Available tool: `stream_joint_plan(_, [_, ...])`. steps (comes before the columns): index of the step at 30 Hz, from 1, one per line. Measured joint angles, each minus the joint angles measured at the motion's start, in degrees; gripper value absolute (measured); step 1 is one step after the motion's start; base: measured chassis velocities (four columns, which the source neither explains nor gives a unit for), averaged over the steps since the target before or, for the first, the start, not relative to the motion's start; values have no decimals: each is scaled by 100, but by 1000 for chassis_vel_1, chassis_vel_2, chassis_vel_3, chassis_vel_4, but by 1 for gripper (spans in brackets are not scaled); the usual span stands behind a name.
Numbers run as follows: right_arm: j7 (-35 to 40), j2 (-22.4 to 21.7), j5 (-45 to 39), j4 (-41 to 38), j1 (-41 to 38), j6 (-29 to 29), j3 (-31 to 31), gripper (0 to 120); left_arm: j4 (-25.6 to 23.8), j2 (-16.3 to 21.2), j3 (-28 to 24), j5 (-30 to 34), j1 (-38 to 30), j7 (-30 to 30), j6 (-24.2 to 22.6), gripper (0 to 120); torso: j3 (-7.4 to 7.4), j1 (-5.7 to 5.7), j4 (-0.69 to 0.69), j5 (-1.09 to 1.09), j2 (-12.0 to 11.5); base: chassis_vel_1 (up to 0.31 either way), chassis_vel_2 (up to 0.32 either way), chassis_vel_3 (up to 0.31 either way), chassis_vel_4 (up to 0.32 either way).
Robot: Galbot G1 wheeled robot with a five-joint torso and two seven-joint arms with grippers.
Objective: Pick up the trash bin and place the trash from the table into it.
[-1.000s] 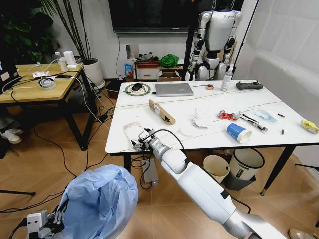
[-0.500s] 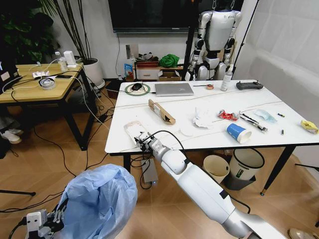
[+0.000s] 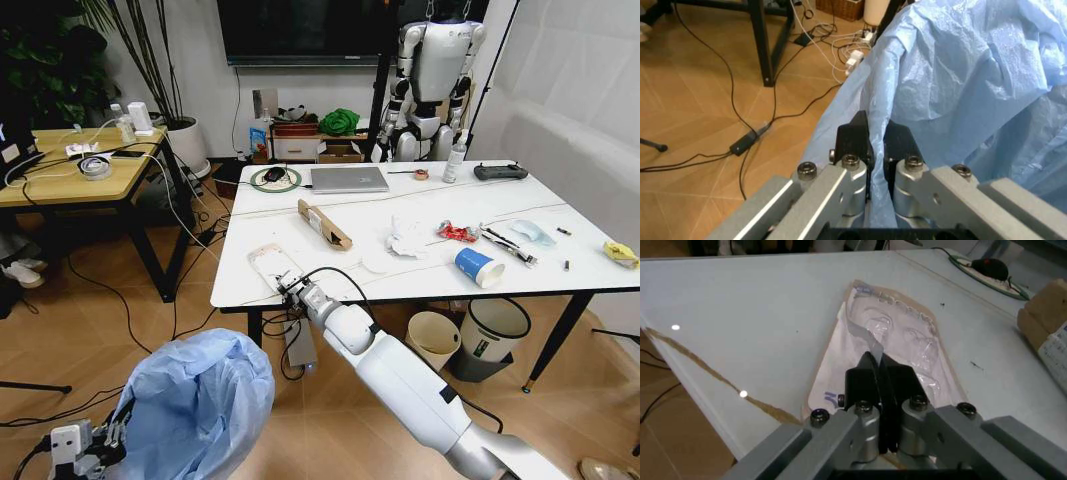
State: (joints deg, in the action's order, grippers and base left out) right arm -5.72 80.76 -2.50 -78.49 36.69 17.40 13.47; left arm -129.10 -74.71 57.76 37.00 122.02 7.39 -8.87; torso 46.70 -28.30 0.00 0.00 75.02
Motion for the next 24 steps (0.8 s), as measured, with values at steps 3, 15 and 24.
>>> stream_joint_plan(3, [5,-51,-122,-185,-11,13,-57,0,1,14,1,13,-18,-2,0,0,0,0,0,0,0,0,0,0,0])
stream_joint_plan(15, [-59,-376,-1370,-939,-136,-92,-272,0,15,123,-69,152,-158,-68,-87,0,0,0,0,0,0,0,0,0,0])
stream_joint_plan(24, [-133,-722,-3112,-2456,150,-53,-30,0,-26,184,-145,224,-227,-179,-209,0,0,0,1,0,0,0,0,0,0])
